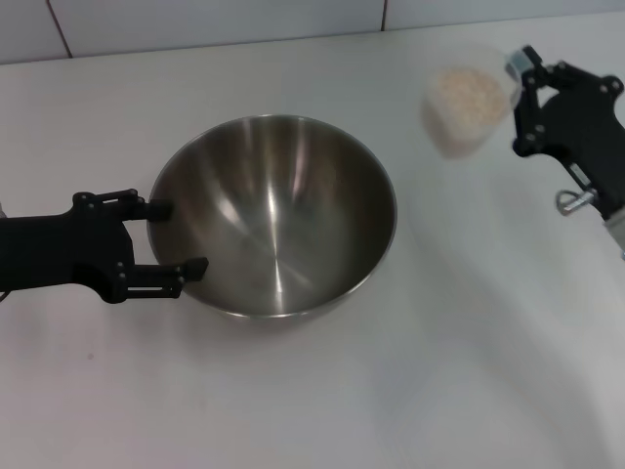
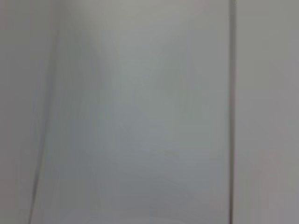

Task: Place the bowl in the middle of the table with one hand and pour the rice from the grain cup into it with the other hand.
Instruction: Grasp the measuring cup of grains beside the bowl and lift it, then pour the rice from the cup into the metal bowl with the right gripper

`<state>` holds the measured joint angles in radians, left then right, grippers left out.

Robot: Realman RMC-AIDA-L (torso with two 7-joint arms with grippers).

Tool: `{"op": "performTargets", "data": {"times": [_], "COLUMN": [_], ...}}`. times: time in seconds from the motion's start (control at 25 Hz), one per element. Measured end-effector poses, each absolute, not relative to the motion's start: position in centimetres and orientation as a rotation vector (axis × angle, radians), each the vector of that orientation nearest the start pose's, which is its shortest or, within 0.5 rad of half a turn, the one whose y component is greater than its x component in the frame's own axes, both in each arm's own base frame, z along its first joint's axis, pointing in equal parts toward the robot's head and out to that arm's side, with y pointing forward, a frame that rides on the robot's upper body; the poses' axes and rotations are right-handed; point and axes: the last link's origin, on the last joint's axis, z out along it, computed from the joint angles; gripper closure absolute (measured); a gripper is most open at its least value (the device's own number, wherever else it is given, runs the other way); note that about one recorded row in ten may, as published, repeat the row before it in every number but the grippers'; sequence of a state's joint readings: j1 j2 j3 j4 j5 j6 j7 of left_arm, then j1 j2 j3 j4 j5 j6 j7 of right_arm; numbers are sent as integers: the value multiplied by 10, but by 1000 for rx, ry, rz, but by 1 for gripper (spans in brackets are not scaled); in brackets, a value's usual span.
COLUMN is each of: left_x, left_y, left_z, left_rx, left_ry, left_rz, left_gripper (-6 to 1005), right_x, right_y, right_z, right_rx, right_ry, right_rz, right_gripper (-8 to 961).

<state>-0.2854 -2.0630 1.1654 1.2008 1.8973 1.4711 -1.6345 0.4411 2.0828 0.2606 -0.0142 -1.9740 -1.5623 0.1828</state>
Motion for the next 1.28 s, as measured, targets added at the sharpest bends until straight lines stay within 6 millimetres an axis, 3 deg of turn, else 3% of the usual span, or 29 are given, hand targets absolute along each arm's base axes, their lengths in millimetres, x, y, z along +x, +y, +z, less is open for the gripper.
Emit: {"op": "performTargets", "data": {"times": [0.2,0.48,0.84,1.28], "left_x": [-230,-219,-203,-199], "left_y": [312,315,323,324], "left_z": [19,26,28,28], "left_rx": [-2814,-2827,-2840,-2852], "left_ry": [-404,-363,-306,-293], "left_rz": [-382,-295,-285,-287], "left_gripper": [155,155,155,155], "right_x": [259,223,204,189], "right_y": [309,311,293,288], "right_z": [-23,-71,-94,-106], "right_rx": [-1731,-1621,-1321,-898], "right_ry": [-194,-726,-1251,-1664], "right_rz": [774,276,-158,-545], "right_gripper": [931,921,908,893]}}
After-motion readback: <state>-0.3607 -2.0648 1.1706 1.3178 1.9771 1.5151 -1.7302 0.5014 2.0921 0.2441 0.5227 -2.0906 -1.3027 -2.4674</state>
